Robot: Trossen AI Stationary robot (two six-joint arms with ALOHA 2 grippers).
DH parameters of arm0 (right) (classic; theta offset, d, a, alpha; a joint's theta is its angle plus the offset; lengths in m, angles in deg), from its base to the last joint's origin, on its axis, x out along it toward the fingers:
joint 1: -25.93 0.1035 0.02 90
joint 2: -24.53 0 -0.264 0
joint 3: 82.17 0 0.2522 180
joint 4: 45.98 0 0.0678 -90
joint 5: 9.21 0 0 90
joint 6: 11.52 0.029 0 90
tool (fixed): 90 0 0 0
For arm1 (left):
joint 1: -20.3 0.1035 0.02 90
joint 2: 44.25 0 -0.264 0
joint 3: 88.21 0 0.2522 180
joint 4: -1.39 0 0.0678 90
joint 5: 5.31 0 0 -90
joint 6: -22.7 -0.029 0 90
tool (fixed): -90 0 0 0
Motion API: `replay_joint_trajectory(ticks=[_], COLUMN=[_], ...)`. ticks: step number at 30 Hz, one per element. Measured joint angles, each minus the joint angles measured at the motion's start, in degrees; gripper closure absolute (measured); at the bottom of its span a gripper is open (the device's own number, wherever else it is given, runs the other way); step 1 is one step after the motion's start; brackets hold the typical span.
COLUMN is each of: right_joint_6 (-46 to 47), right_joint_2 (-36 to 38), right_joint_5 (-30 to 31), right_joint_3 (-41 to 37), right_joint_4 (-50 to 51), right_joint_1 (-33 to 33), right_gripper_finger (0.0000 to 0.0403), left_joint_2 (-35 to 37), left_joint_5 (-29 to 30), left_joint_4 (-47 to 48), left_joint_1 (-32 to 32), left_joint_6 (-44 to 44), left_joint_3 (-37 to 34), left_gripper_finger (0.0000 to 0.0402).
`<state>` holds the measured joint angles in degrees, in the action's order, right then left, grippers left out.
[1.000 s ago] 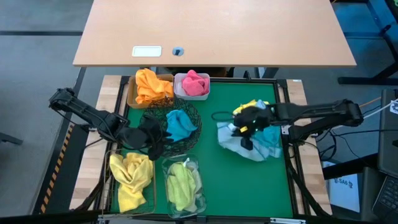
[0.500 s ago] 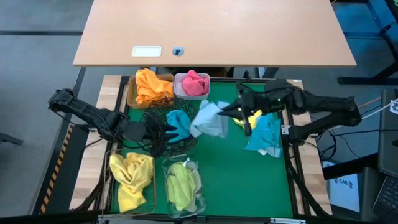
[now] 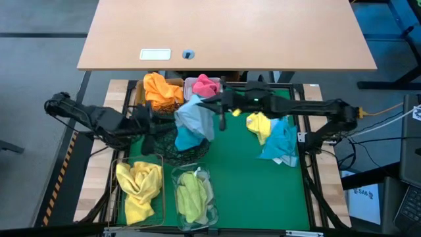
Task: Sort microfiber towel by color & place in baskets
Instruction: Put the light blue microfiber towel into the mesh basket, then put the yellow microfiber towel into the wire basket
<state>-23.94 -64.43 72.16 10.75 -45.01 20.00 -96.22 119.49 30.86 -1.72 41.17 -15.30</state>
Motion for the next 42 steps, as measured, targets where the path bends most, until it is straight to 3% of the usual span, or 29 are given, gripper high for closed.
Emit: replay_joint_trajectory(ticks=[12,19,26,34,42], right_joint_6=[0.32,5.99,6.64,6.62,5.99], right_joint_2=[-17.83,-23.85,-24.34,-21.47,-11.01], right_joint_5=[-1.53,-2.47,-8.65,-8.33,-6.55], right_joint_3=[-0.02,-0.04,-0.04,-0.07,-0.02], right_joint_4=[-2.61,0.86,2.29,4.77,19.98], right_joint_1=[-1.97,-1.99,-1.92,-1.97,-2.03], right_gripper_finger=[0.0392,0.0377,0.0325,0.0231,0.0215], left_joint_2=[5.21,2.39,-1.35,-5.16,-8.36], left_joint_5=[1.35,8.49,10.60,6.19,4.53], left_joint_4=[0.62,6.29,11.16,12.15,12.64], left_joint_1=[0.00,0.00,1.92,3.83,6.05], left_joint_6=[-2.68,-2.51,0.94,3.92,5.24], left_joint_3=[0.00,0.00,0.00,0.00,0.00], left_gripper_finger=[0.0274,0.0274,0.0274,0.0274,0.0274])
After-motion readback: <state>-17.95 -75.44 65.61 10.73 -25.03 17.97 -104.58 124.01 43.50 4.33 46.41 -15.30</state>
